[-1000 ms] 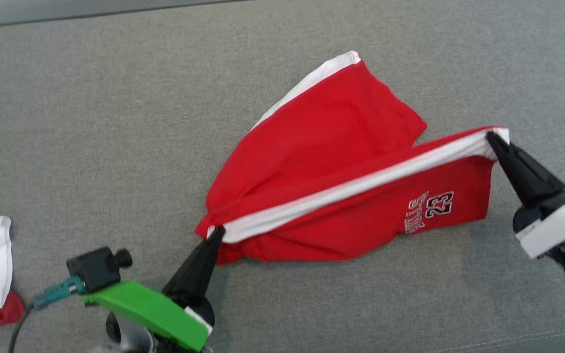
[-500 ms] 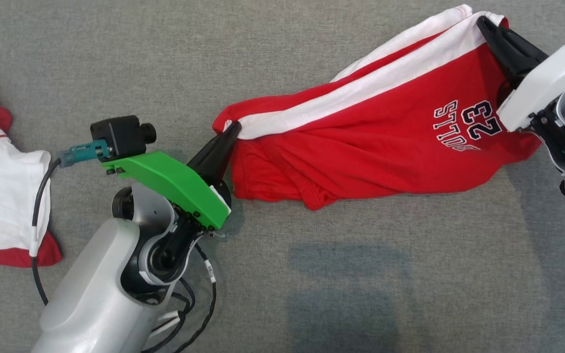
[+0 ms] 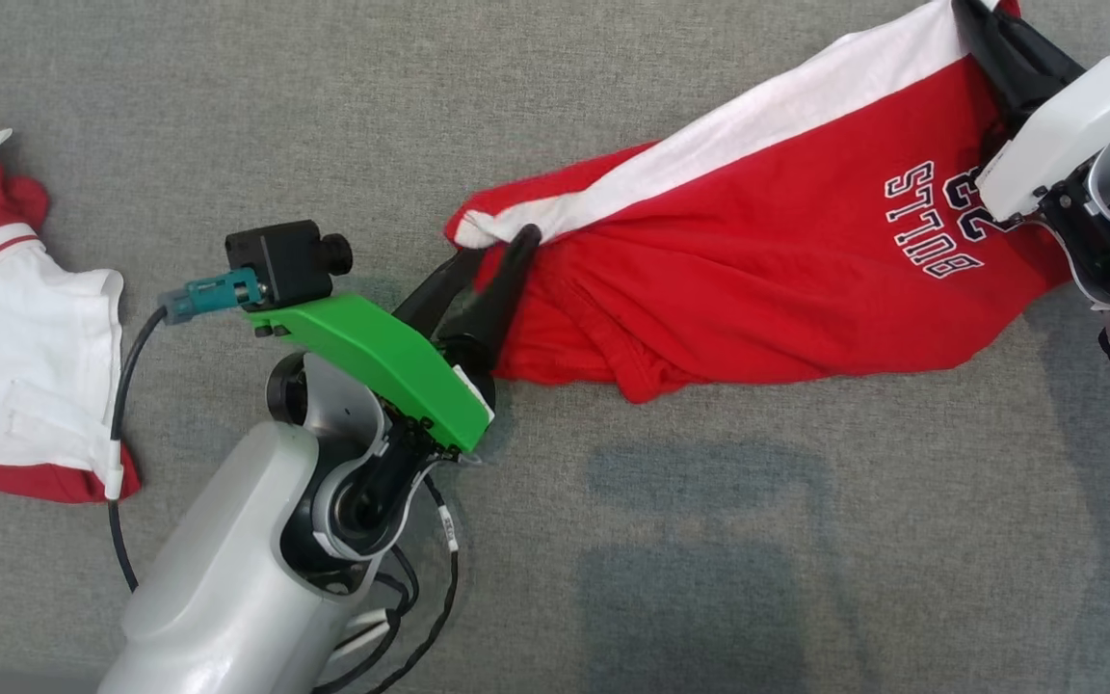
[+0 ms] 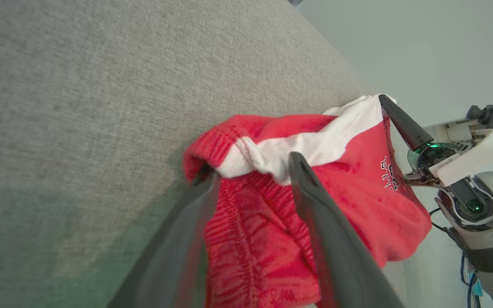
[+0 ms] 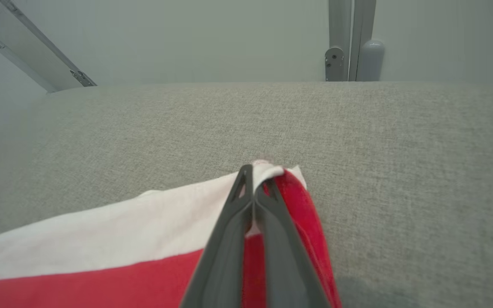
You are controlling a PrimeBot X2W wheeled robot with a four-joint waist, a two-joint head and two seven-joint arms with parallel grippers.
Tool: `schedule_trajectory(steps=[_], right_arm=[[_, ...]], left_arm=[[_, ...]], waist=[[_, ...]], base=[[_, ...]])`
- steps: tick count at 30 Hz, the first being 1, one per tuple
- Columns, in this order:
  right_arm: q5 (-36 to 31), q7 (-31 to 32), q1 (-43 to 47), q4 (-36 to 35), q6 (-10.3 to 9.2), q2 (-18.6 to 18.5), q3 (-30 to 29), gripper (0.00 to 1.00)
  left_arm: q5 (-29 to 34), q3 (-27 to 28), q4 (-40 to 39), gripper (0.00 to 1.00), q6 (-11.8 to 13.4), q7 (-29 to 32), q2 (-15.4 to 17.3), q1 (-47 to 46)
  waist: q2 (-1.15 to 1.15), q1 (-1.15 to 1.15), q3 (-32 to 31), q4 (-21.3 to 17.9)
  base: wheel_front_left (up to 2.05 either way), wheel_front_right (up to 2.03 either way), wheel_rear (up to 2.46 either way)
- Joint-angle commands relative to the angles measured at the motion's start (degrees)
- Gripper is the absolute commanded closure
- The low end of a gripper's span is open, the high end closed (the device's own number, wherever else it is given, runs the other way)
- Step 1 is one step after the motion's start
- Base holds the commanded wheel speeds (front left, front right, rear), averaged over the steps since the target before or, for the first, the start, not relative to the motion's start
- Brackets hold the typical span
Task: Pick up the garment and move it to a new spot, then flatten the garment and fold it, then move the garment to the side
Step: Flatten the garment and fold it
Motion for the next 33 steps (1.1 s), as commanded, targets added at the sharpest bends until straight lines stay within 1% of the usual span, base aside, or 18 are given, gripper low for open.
schedule_trajectory(steps=[1, 3, 5, 7, 8, 11, 12, 14, 16, 17, 18, 20, 22, 24, 28, 33], right_arm=[[0.2, -1.1, -0.3, 0.8, 0.00, -0.1, -0.3, 0.00], [0.1, -2.3, 0.4, 0.6, 0.00, -0.1, 0.2, 0.00], [-0.2, -2.9, 2.1, 0.4, 0.00, -0.5, 0.6, 0.00], [-0.9, -2.2, 3.8, -0.4, 0.00, -1.3, 1.2, 0.00], [-1.5, -1.5, 4.6, -0.8, 0.00, -1.8, 1.4, 0.00], [-4.8, 2.1, 6.6, -2.1, 0.00, -3.3, 2.0, 0.00], [-6.0, 3.3, 7.1, -2.5, 0.00, -3.6, 2.0, 0.00], [-8.4, 7.0, 7.7, -3.4, 0.00, -4.0, 1.2, 0.00], [-10.0, 10.8, 8.0, -4.1, 0.00, -3.9, 0.0, 0.00], [-11.3, 12.8, 8.1, -4.4, 0.00, -4.2, -0.5, 0.00], [-13.1, 16.4, 8.2, -4.7, 0.00, -4.0, -2.2, 0.00], [-15.8, 19.6, 7.9, -4.8, 0.00, -4.0, -3.8, 0.00], [-17.2, 22.3, 8.0, -4.1, 0.00, -3.3, -5.7, 0.00], [-18.3, 24.7, 8.4, -3.6, 0.00, -2.6, -6.9, 0.00], [-17.9, 27.9, 9.6, -2.8, 0.01, -0.3, -9.0, 0.00], [-15.7, 31.2, 13.4, -2.1, 0.24, 3.1, -8.0, 0.00]], left_arm=[[0.8, -0.2, -0.4, 0.00, -0.1, -0.7, 0.7, 1.0], [3.3, -0.7, -1.2, 0.00, 0.6, -2.2, 1.7, 1.8], [7.8, -1.9, -2.2, 0.00, 1.4, -4.7, 3.7, 2.8], [12.5, -2.8, -3.3, 0.00, 3.5, -7.9, 5.3, 4.8], [15.8, -3.5, -4.0, 0.00, 4.5, -9.9, 6.8, 5.5], [22.1, -4.2, -5.5, 0.00, 8.2, -15.9, 8.7, 9.6], [22.9, -4.0, -5.9, 0.00, 9.1, -17.7, 8.9, 10.8], [24.9, -4.3, -6.7, 0.00, 10.2, -21.0, 9.0, 13.4], [25.6, -3.8, -6.8, 0.00, 10.9, -23.2, 8.5, 15.0], [26.5, -3.8, -6.7, 0.00, 11.0, -24.1, 8.1, 15.6], [27.7, -3.2, -6.5, 0.00, 10.9, -25.2, 6.6, 16.3], [29.9, -2.9, -5.8, 0.00, 10.1, -25.8, 5.5, 16.4], [30.7, -2.0, -5.2, 0.00, 9.2, -26.0, 3.0, 16.4], [32.8, -0.3, -5.0, 0.00, 7.9, -26.0, 0.9, 16.2], [36.1, 3.1, -3.5, 0.00, 4.9, -25.9, -3.3, 17.4], [39.6, 7.2, -0.8, 0.00, 1.2, -25.9, -6.2, 19.1]], waist=[[0.00, 0.00, -0.7, -0.6], [0.00, 0.00, -1.7, -1.1], [0.00, 0.00, -3.3, -1.7], [0.00, 0.00, -5.1, -2.3], [0.00, 0.00, -6.0, -2.6], [0.00, 0.00, -8.3, -3.5], [0.00, 0.00, -8.8, -3.5], [0.00, 0.00, -9.3, -3.4], [0.00, 0.00, -9.1, -2.8], [0.00, 0.00, -8.9, -2.3], [0.00, 0.00, -8.0, -1.0], [0.00, 0.00, -6.8, 0.4], [0.00, 0.00, -5.6, 2.0], [0.00, 0.00, -4.5, 3.4], [0.00, 0.00, -3.4, 5.4], [0.00, 0.00, -4.4, 5.2]], base=[[0.00, 0.00, 0.00], [0.00, 0.00, 0.00], [0.00, 0.00, 0.00], [0.00, 0.00, 0.00], [0.00, 0.00, 0.00], [0.00, 0.00, 0.00], [0.00, 0.00, 0.00], [0.00, 0.00, 0.00], [0.00, 0.00, 0.00], [0.00, 0.00, 0.00], [0.00, 0.00, 0.00], [0.00, 0.00, 0.00], [0.00, 0.00, 0.00], [0.00, 0.00, 0.00], [0.00, 0.00, 0.00], [0.00, 0.00, 0.00]])
